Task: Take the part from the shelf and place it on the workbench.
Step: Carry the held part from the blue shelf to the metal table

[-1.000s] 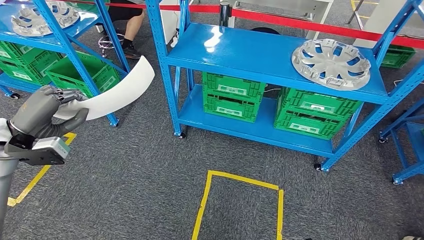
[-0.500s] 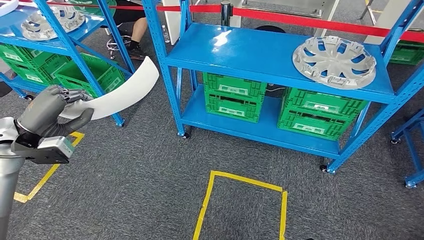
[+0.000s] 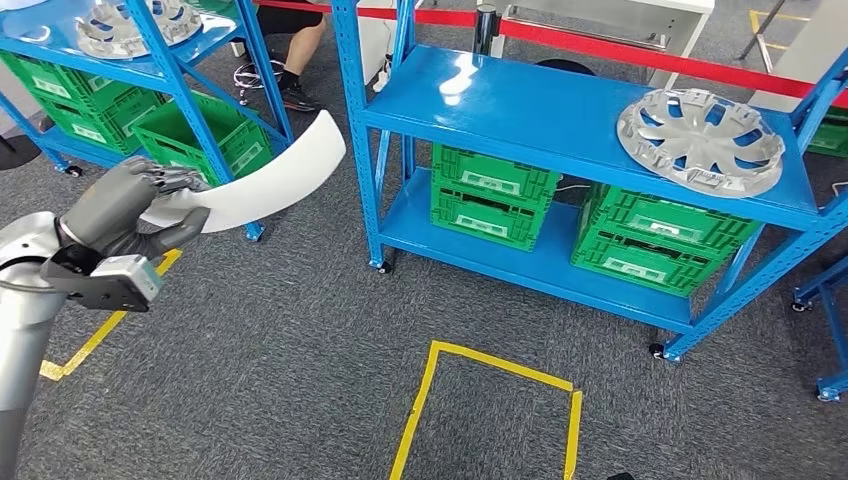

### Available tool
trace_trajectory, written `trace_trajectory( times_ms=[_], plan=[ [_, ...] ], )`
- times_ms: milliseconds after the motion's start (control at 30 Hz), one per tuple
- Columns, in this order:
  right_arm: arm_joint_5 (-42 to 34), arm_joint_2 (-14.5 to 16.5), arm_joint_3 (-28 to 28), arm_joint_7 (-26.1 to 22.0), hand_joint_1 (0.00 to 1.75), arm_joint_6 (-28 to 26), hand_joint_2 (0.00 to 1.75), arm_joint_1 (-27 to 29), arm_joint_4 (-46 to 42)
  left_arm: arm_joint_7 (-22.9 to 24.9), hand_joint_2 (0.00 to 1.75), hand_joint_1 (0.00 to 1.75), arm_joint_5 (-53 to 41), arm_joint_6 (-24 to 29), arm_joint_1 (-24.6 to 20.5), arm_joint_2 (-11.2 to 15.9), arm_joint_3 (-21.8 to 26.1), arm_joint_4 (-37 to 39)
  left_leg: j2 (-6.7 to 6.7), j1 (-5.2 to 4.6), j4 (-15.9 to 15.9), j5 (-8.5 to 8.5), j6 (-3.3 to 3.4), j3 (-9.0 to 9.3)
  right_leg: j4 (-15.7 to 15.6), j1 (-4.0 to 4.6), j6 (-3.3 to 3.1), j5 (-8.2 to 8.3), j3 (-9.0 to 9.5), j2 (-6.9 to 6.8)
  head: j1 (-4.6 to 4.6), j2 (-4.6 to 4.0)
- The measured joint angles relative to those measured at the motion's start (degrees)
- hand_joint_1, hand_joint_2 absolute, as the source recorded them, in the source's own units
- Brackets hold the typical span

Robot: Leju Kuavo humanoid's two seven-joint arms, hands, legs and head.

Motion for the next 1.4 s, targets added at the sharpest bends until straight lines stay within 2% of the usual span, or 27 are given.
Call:
trace_trajectory(
  times_ms=[33,67,100,133,200,233,300,367,400,433,500,533,567,600,667,733,833,900,933,1000,1033,1067,1100,1167,1233,1367,1400],
  plan=[
    [-0.05,-0.03,-0.01,0.00,0.00,-0.10,0.00,-0.01,0.01,0.01,1.75,1.75,0.06,-0.33,-0.80,-0.69,-1.48,1.14,-0.32,0.00,0.08,0.01,0.03,-0.07,2.12,-0.04,0.12,-0.32,-1.17,0.03,0.01,0.00],
    [-0.10,-0.03,-0.01,0.00,0.00,-0.22,0.00,-0.04,0.01,-0.01,1.75,1.75,-0.06,-0.45,-1.47,-1.51,-2.91,2.24,-0.63,0.01,0.22,0.00,0.01,-0.12,2.16,-0.09,0.20,0.40,-1.33,0.05,0.01,0.00],
    [-0.19,-0.02,-0.01,0.00,0.00,-0.36,0.00,-0.10,0.02,0.00,1.75,1.75,-0.32,-0.62,-2.17,-2.30,-4.27,3.23,-0.90,0.03,0.41,-0.05,-0.06,-0.15,-0.26,-0.19,0.25,2.12,-0.24,0.06,0.02,0.00],
    [-0.30,-0.01,-0.01,0.00,0.00,-0.48,0.00,-0.19,0.02,0.02,1.75,1.75,-0.58,-1.04,-3.04,-3.18,-5.64,4.23,-1.11,0.05,0.68,-0.15,-0.20,-0.21,-4.33,-0.31,0.29,4.22,1.73,0.15,0.02,0.00],
    [-0.51,0.00,-0.01,-0.01,0.00,-0.64,0.00,-0.39,0.02,0.15,1.75,1.75,-1.27,-2.14,-5.38,-4.87,-8.56,6.35,-1.52,-0.09,1.28,-0.42,-0.69,-0.52,-11.27,-0.33,0.10,6.73,5.02,0.47,-0.01,0.00],
    [-0.55,0.02,-0.01,0.00,0.00,-0.58,0.00,-0.45,0.02,0.20,1.75,1.75,-1.52,-2.96,-6.81,-5.77,-10.10,7.44,-1.69,-0.15,1.43,-0.49,-0.97,-0.70,-12.85,-0.27,-0.13,7.04,5.67,0.55,-0.03,0.00],
    [-0.47,0.05,0.01,0.03,0.00,-0.31,0.00,-0.53,0.02,0.23,1.75,1.75,-1.79,-5.16,-9.62,-7.39,-13.54,9.40,-2.04,-0.16,1.32,-0.42,-1.57,-0.90,-13.24,-0.13,-0.88,7.05,5.62,0.33,-0.05,0.00],
    [-0.32,0.05,0.02,0.05,0.00,-0.07,0.00,-0.69,0.02,0.19,1.75,1.75,-1.49,-7.09,-11.78,-8.74,-16.82,10.79,-1.58,-0.13,2.00,-0.91,-2.16,-1.31,-13.49,-0.23,-1.70,7.29,5.76,-0.03,-0.06,0.00],
    [-0.26,0.05,0.02,0.03,0.00,0.00,0.00,-0.76,0.02,0.21,1.75,1.75,-1.36,-7.45,-12.54,-9.20,-18.05,11.32,-1.04,-0.12,3.64,-1.94,-2.43,-2.06,-13.62,-0.33,-2.06,7.40,5.84,-0.15,-0.10,0.00],
    [-0.22,0.04,0.02,0.02,0.00,0.06,0.00,-0.77,0.02,0.22,1.75,1.75,-1.27,-7.57,-13.13,-9.57,-18.97,11.79,-0.41,-0.08,6.56,-3.55,-2.64,-3.38,-13.70,-0.38,-2.32,7.44,5.88,-0.21,-0.15,0.00],
    [-0.19,0.04,0.02,0.04,0.00,0.18,0.00,-0.58,0.02,0.25,1.75,1.75,-1.19,-7.70,-13.82,-9.99,-20.45,12.71,0.21,-0.02,14.42,-7.08,-2.91,-7.08,-13.69,-0.36,-2.52,7.40,5.87,-0.26,-0.21,0.00],
    [-0.19,0.04,0.02,0.05,0.00,0.22,0.00,-0.47,0.02,0.26,1.75,1.75,-1.17,-7.74,-13.94,-10.10,-21.03,13.10,0.28,-0.01,17.22,-7.85,-2.93,-8.47,-13.68,-0.34,-2.54,7.38,5.88,-0.32,-0.21,0.00],
    [-0.19,0.04,0.02,0.07,0.00,0.25,0.00,-0.40,0.02,0.26,1.75,1.75,-1.16,-7.77,-14.02,-10.18,-21.51,13.44,0.31,-0.02,17.94,-7.50,-2.84,-8.89,-13.67,-0.30,-2.55,7.36,5.89,-0.40,-0.21,0.00],
    [-0.19,0.04,0.02,0.07,0.00,0.27,0.00,-0.36,0.02,0.26,1.75,1.75,-1.15,-7.79,-14.14,-10.25,-21.88,13.70,0.36,-0.04,16.26,-6.12,-2.64,-8.12,-13.66,-0.24,-2.54,7.35,5.93,-0.49,-0.21,0.00],
    [-0.19,0.04,0.02,0.07,0.00,0.31,0.00,-0.36,0.03,0.20,1.75,1.75,-1.13,-7.78,-14.73,-10.42,-22.41,13.99,0.92,-0.32,8.24,-2.40,-1.85,-4.20,-13.65,-0.10,-2.46,7.31,6.05,-0.73,-0.21,0.00],
    [-0.18,0.05,0.02,0.06,0.00,0.38,0.00,-0.33,0.04,0.09,1.75,1.75,-1.07,-7.45,-15.61,-10.84,-23.29,14.00,1.58,-0.79,2.18,-0.60,-1.10,-1.16,-13.61,0.06,-2.02,7.27,6.05,-1.05,-0.19,0.00],
    [-0.22,0.05,0.04,0.14,0.00,0.34,0.00,-0.31,0.13,0.03,1.75,1.75,-0.36,-5.82,-16.25,-11.63,-25.66,12.82,1.10,-1.01,0.82,-0.22,-0.33,-0.55,-13.73,-0.04,-0.98,7.27,6.10,-1.67,-0.19,0.00],
    [-0.25,0.05,0.13,0.16,0.00,0.22,0.00,-0.33,0.22,0.00,1.75,1.75,0.01,-4.88,-16.61,-12.29,-27.36,11.44,0.63,-0.79,0.18,0.28,0.36,-0.32,-12.25,-0.15,-0.28,6.17,5.49,-1.16,-0.10,0.00],
    [-0.23,0.02,0.19,0.16,0.00,0.17,0.00,-0.34,0.25,0.22,1.75,1.75,0.14,-4.58,-16.82,-12.76,-28.14,10.85,0.46,-0.65,-0.09,0.49,0.63,-0.21,-9.94,-0.18,0.02,4.79,4.41,-0.68,-0.01,0.00],
    [-0.13,-0.02,0.37,0.16,0.00,0.09,0.00,-0.32,0.27,1.88,1.75,1.75,0.40,-4.02,-17.10,-13.66,-29.63,9.82,0.09,-0.65,-0.07,0.53,0.86,-0.33,-2.69,-0.26,0.49,1.33,0.87,0.03,0.14,0.00],
    [-0.02,-0.04,0.49,0.19,0.00,0.06,0.00,-0.29,0.30,3.37,1.75,1.75,0.49,-3.55,-17.18,-14.07,-30.35,9.33,-0.12,-0.64,0.05,0.51,0.89,-0.45,0.40,-0.32,0.69,0.33,-0.72,0.10,0.16,0.00],
    [0.15,-0.05,0.66,0.21,0.00,0.04,0.00,-0.27,0.33,4.97,1.75,1.75,0.51,-2.94,-17.41,-14.42,-31.09,8.97,-0.36,-0.62,0.23,0.48,0.88,-0.60,1.71,-0.41,0.85,0.37,-1.49,0.12,0.16,0.00],
    [0.35,-0.08,0.87,0.23,0.00,0.03,0.00,-0.28,0.36,6.34,1.75,1.75,0.51,-2.15,-17.81,-14.67,-31.76,8.79,-0.58,-0.57,0.47,0.44,0.82,-0.76,0.68,-0.52,0.96,1.47,-1.09,0.13,0.17,0.00],
    [0.71,-0.17,1.32,0.19,0.00,0.08,0.00,-0.36,0.40,7.76,1.75,1.75,0.67,-0.17,-19.08,-14.78,-32.64,8.77,-0.98,-0.43,1.12,0.20,0.46,-1.06,-6.58,-0.82,1.14,4.88,2.51,0.36,0.17,0.00],
    [1.02,-0.26,1.65,0.15,0.00,0.29,0.00,-0.43,0.49,8.02,1.75,1.75,1.13,1.95,-20.40,-14.42,-32.98,8.79,-1.30,-0.55,1.65,-0.07,-0.16,-1.37,-12.23,-0.79,0.84,6.55,5.51,0.76,0.16,0.00],
    [1.37,-0.27,2.46,0.17,0.00,0.75,0.00,-0.49,0.60,8.05,1.75,1.75,2.19,4.14,-21.67,-12.72,-33.12,8.43,-1.46,-0.65,1.66,-0.13,-1.43,-1.61,-13.12,-0.67,-0.82,6.89,5.99,0.48,0.15,0.00],
    [1.44,-0.29,2.65,0.17,0.00,0.77,0.00,-0.50,0.61,8.13,1.75,1.75,2.49,4.16,-21.85,-12.20,-33.07,8.22,-1.14,-0.62,2.52,-0.76,-1.75,-2.01,-13.25,-0.74,-1.26,6.99,6.04,0.35,0.04,0.00]
  ],
)
